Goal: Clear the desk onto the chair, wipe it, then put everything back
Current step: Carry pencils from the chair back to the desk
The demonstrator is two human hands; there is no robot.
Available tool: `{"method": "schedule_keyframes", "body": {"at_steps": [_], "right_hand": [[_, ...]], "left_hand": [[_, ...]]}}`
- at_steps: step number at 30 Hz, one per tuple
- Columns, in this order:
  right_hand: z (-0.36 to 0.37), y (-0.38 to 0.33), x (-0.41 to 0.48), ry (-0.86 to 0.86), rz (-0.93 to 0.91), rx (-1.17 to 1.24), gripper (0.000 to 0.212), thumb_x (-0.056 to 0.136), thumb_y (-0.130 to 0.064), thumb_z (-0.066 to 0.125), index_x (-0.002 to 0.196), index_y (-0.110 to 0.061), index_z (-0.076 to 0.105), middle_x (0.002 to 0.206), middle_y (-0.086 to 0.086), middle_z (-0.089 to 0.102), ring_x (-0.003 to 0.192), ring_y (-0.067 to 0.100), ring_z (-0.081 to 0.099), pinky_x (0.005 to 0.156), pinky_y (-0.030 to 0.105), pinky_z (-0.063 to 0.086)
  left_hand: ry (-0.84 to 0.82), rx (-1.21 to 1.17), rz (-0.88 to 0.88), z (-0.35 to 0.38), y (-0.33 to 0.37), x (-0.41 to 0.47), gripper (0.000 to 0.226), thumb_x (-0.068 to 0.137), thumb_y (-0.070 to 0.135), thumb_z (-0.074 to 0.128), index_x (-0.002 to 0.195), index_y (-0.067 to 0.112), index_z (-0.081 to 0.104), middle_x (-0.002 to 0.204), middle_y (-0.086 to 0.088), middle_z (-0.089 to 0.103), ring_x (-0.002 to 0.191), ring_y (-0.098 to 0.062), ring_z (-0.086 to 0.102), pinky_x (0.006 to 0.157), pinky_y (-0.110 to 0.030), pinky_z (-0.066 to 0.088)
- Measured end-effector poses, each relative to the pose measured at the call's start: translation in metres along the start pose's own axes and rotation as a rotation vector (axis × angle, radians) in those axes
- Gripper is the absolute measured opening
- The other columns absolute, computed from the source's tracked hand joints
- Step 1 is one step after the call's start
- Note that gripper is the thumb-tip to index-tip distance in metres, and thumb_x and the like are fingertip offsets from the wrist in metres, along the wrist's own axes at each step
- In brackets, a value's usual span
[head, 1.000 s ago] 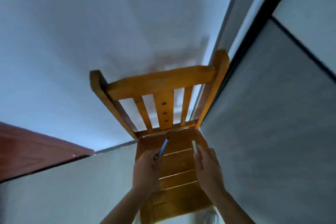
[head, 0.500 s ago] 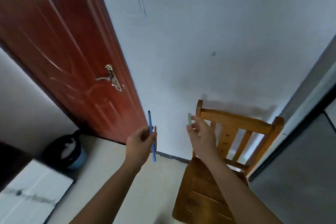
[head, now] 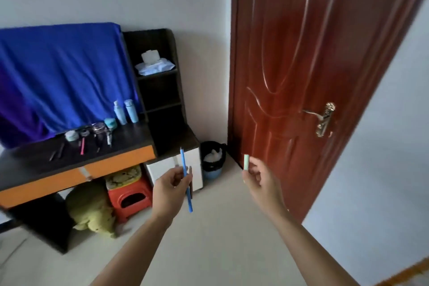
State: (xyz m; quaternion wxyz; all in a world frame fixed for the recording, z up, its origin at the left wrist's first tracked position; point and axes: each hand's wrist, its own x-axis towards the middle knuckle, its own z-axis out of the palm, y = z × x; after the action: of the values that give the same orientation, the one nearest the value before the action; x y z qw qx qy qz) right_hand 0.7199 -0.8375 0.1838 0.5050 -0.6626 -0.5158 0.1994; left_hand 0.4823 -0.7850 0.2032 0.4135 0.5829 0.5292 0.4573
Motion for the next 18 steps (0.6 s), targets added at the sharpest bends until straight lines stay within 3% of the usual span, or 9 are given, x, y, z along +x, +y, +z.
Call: {"method": "schedule_keyframes", "body": {"at_steps": [9, 18], "right_hand": [[0.262, -0.109, 0.063, -0.340, -0.089, 0.100, 0.029, 0.095, -0.029, 0.064, 0.123, -0.028, 0.063, 0.086, -0.014, 0.067, 0.078, 0.000, 0.062, 0.069, 0.013, 0.044], [0.390, -0.115, 0.135, -0.516, -0.029, 0.097, 0.032, 0.096, -0.029, 0.064, 0.127, -0.025, 0.061, 0.094, -0.012, 0.068, 0.084, -0.009, 0.060, 0.068, 0.005, 0.043]], "left_hand": [[0.315, 0.063, -0.062, -0.226, -0.063, 0.086, 0.008, 0.087, 0.020, 0.075, 0.086, 0.028, 0.073, 0.075, 0.004, 0.073, 0.067, -0.013, 0.070, 0.058, -0.023, 0.056], [0.420, 0.031, -0.134, -0.294, -0.118, 0.188, 0.008, 0.088, 0.019, 0.073, 0.090, 0.027, 0.073, 0.076, 0.002, 0.074, 0.071, -0.015, 0.071, 0.066, -0.029, 0.060]]}}
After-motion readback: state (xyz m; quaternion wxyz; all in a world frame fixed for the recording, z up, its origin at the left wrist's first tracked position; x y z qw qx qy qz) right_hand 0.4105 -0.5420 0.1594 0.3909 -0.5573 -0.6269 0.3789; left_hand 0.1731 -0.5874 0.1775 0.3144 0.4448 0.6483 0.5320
